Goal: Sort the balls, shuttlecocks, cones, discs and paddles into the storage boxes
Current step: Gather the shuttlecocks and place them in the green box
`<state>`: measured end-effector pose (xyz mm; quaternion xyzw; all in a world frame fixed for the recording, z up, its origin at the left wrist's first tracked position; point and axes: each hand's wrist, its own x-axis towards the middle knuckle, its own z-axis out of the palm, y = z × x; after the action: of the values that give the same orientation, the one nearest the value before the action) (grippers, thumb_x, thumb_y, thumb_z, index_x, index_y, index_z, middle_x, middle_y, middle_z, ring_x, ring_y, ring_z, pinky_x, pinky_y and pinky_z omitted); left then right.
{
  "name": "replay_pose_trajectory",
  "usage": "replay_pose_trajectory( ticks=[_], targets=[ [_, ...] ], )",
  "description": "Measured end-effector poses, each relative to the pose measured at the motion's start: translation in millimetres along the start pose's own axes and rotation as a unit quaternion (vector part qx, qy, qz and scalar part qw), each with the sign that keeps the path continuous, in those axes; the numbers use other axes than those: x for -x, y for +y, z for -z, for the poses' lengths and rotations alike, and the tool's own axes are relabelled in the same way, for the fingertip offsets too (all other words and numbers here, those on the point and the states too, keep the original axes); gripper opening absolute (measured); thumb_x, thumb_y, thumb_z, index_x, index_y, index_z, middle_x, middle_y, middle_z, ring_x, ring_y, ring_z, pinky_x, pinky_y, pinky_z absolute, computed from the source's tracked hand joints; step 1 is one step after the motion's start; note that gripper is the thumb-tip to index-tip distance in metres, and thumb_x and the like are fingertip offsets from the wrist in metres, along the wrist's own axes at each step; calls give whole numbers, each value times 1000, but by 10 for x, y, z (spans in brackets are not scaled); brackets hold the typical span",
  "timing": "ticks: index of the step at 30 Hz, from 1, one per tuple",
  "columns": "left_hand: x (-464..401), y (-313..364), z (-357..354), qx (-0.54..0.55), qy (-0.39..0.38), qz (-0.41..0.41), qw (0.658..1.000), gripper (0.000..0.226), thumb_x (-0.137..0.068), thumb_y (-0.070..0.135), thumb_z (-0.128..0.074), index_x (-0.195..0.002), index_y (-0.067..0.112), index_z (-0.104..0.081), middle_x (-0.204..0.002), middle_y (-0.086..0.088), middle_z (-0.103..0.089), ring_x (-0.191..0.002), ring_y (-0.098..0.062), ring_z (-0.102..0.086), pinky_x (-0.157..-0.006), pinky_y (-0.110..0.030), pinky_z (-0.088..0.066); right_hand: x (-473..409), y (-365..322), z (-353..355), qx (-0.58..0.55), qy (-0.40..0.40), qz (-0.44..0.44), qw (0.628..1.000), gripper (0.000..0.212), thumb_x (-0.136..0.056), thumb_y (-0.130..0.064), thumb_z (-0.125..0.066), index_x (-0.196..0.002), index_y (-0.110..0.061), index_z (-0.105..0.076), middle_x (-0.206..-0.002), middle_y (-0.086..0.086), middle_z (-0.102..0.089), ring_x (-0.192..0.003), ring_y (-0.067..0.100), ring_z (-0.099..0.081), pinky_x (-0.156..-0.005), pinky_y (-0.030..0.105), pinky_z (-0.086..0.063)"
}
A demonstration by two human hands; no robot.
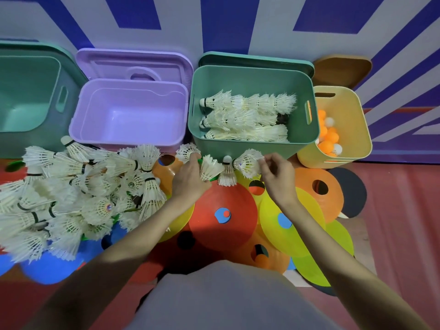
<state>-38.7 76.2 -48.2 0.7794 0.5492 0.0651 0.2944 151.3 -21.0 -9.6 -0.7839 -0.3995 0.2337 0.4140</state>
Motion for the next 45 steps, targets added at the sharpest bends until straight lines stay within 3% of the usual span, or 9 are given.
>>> replay_pose_trajectory(
  ticks=[2, 5, 9, 16, 21, 27, 33, 41, 45],
  targets=[
    [63, -90, 29, 53, -15, -47, 997, 62, -72, 14, -75, -125, 16, -43, -105, 0, -62, -91, -18, -60, -74, -38, -53, 28, -74, -3, -44, -8, 2, 999, 16, -95, -12, -56, -80, -6, -58, -56, 1, -53, -42, 4, -50, -45, 22, -41],
    [167, -189, 72, 98, -24, -96, 990, 58, -76, 10, -74, -128, 15, -49, -118, -1, -58, -100, -20, -60, -85, -44, -52, 44, -135, -47, -94, -38, -3, 995, 16, -93, -11, -58, -79, -7, -61, -55, 2, -52, -47, 16, -53, -49, 37, -51],
    [290, -174, 107, 122, -10, -110, 986, 54, -78, 11, -75, -127, 15, -52, -112, 10, -52, -97, -16, -59, -85, -42, -53, 99, -152, -194, -71, -79, -1, 994, 22, -91, -11, -60, -70, -18, -60, -53, -1, -49, -53, 20, -49, -54, 36, -44],
    [352, -123, 80, 129, -19, -98, 987, 51, -78, 13, -75, -124, 12, -52, -117, -3, -61, -104, -21, -59, -88, -43, -50, 131, -130, -487, -27, -129, -4, 991, 10, -88, -11, -62, -79, -13, -64, -52, -4, -55, -51, 16, -52, -56, 31, -42],
    [395, -192, 83, 182, 16, -50, 982, 48, -79, 11, -76, -120, 11, -51, -110, 1, -62, -98, -19, -63, -85, -42, -54, 42, -166, -560, -45, -123, -15, 991, 29, -97, -27, -52, -73, -13, -62, -61, 9, -62, -59, 22, -59, -58, 35, -44],
    [452, -282, 156, 228, 76, -9, 971, 47, -77, 5, -77, -118, 11, -54, -105, 3, -61, -91, -20, -65, -78, -25, -51, -168, 135, -764, 173, -148, -73, 971, 43, -86, -28, -65, -114, 3, -57, -112, 21, -60, -115, 36, -46, -93, 38, -36],
    [493, -257, 153, 238, 79, -4, 968, 47, -77, 1, -76, -119, 8, -55, -104, 2, -61, -91, -19, -65, -71, -6, -46, -186, 99, -898, 264, -177, -76, 945, 41, -78, -38, -71, -96, -1, -65, -100, 19, -65, -108, 36, -46, -85, 38, -36],
    [529, -267, 174, 210, 88, -36, 973, 47, -77, 8, -77, -119, 12, -56, -109, 0, -65, -93, -19, -65, -81, -28, -51, -50, 144, -736, 87, -143, -25, 986, 43, -73, -13, -74, -106, -4, -49, -99, 13, -58, -92, 31, -56, -71, 30, -37],
    [588, -265, 190, 184, 105, -39, 976, 45, -77, 8, -77, -118, 9, -57, -106, -3, -67, -91, -19, -63, -81, -4, -33, 242, -91, -412, -27, -73, 41, 996, 38, -71, -18, -73, -100, -16, -48, -88, -7, -56, -78, 9, -54, -65, 20, -40]
  ],
)
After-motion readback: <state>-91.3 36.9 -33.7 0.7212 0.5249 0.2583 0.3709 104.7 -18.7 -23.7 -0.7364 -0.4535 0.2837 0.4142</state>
